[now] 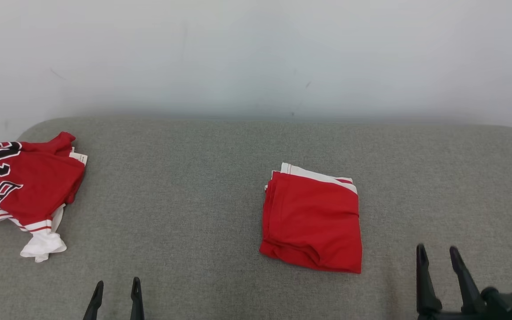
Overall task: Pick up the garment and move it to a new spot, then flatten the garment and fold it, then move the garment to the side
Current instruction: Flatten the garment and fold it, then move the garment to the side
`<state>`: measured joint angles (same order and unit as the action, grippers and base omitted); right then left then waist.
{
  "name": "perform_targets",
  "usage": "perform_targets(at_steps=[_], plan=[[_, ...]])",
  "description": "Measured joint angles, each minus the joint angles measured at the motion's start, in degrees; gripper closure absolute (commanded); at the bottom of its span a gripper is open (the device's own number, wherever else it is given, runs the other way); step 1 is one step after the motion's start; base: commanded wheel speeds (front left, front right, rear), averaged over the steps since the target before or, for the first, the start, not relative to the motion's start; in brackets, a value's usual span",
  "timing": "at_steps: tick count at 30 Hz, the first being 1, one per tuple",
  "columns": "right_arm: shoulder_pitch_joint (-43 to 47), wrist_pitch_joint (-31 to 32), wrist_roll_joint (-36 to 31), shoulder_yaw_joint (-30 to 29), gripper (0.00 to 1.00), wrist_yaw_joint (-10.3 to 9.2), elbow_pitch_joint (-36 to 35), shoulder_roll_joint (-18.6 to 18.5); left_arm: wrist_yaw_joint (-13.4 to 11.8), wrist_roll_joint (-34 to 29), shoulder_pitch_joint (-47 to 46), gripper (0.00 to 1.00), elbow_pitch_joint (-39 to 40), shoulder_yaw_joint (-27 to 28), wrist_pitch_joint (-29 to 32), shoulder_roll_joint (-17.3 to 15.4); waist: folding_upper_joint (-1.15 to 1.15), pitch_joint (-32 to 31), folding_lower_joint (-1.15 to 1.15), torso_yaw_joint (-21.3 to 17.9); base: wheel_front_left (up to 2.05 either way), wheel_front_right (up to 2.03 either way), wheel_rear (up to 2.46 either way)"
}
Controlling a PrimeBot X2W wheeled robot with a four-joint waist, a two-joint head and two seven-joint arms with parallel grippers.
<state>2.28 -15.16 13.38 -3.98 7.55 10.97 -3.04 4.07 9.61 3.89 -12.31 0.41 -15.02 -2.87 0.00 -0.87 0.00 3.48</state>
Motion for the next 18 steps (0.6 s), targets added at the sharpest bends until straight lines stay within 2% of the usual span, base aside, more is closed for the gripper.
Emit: perform_targets(at_steps=[7,18], plan=[[4.8,0.0,0.0,0.5,0.0,0.0,1.1,0.1,0.2,-1.0,0.6,0.0,0.1,0.1,0.0,0.0,0.0,-0.3,0.0,0.3,0.0,0.0,0.0],[6.0,0.0,-0.4,1.8,0.0,0.0,1.2,0.1,0.0,-2.6,0.9,0.0,0.4,0.3,0.0,0.0,0.0,-0.5,0.0,-0.3,0.0,0.0,0.0]])
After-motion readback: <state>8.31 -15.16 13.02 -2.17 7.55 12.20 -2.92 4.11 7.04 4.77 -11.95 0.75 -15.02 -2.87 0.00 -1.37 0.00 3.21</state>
